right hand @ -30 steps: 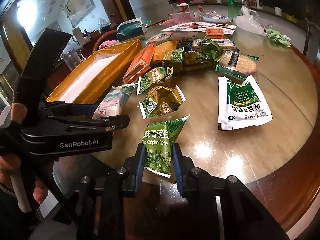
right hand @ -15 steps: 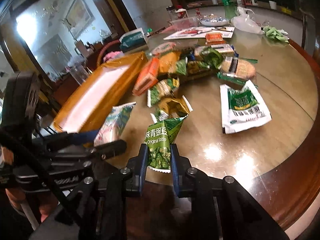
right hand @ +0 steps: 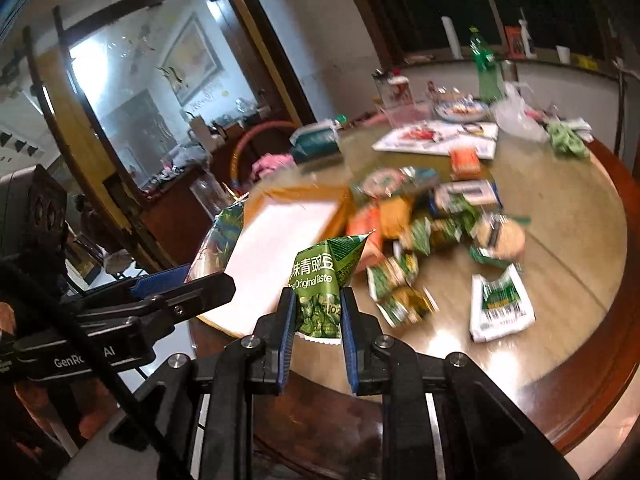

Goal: Organize snacks
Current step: 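Carry both bags into the orange-rimmed tray and open both grippers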

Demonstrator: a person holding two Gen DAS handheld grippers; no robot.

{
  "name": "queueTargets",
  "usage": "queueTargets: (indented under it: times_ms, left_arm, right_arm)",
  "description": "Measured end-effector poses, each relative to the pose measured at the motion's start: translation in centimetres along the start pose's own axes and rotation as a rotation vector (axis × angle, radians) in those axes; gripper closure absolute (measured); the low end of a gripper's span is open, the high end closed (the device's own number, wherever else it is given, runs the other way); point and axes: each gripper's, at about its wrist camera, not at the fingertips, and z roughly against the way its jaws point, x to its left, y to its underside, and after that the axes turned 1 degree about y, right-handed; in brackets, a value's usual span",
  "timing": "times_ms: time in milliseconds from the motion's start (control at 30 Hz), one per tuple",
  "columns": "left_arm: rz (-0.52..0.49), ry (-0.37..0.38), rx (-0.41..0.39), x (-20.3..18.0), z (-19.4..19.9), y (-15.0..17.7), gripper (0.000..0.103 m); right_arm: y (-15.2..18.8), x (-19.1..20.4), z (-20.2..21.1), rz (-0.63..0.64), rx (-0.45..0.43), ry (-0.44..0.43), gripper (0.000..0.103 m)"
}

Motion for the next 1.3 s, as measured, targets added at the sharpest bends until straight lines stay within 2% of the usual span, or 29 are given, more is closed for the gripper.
queueTargets:
  times_ms: [133, 233, 467, 600, 767, 1000, 1167, 1300]
  left_arm:
    - [0.010, -0.025, -0.060, 0.9, 2.5, -1.7, 0.038]
    - [0.028, -0.042, -0.070, 2.3, 2.8, -1.9, 0.037]
    - [0.114, -0.084, 0.003, 6.8, -0.8, -0.8, 0.037]
    - [0.144, -0.149, 0.031, 9.5, -3.2, -0.3, 0.037]
    - [0.177, -0.180, 0.077, 12.0, -6.1, 0.2, 0.037]
    - [0.212, -0.182, 0.082, 14.5, -7.2, 1.0, 0.037]
    - [0.244, -0.202, 0.124, 16.7, -8.6, 1.1, 0.037]
    - [0.221, -0.225, 0.140, 17.2, -9.3, 1.2, 0.037]
  right_arm:
    - [-3.0, 2.2, 0.9, 0.023, -0.046, -0.031, 0.083]
    - [-3.5, 2.8, -0.2, 0.028, -0.043, -0.056, 0.083]
    - [-2.6, 3.2, -6.0, 0.010, 0.051, -0.117, 0.083]
    - [-2.2, 3.0, -8.8, 0.016, 0.092, -0.139, 0.083]
    - [-2.0, 2.5, -11.5, 0.005, 0.128, -0.162, 0.083]
    - [-1.5, 3.1, -14.4, 0.036, 0.176, -0.178, 0.083]
    - [-0.9, 4.2, -15.8, 0.083, 0.216, -0.177, 0.083]
    - [-0.4, 5.1, -17.7, 0.106, 0.255, -0.214, 0.083]
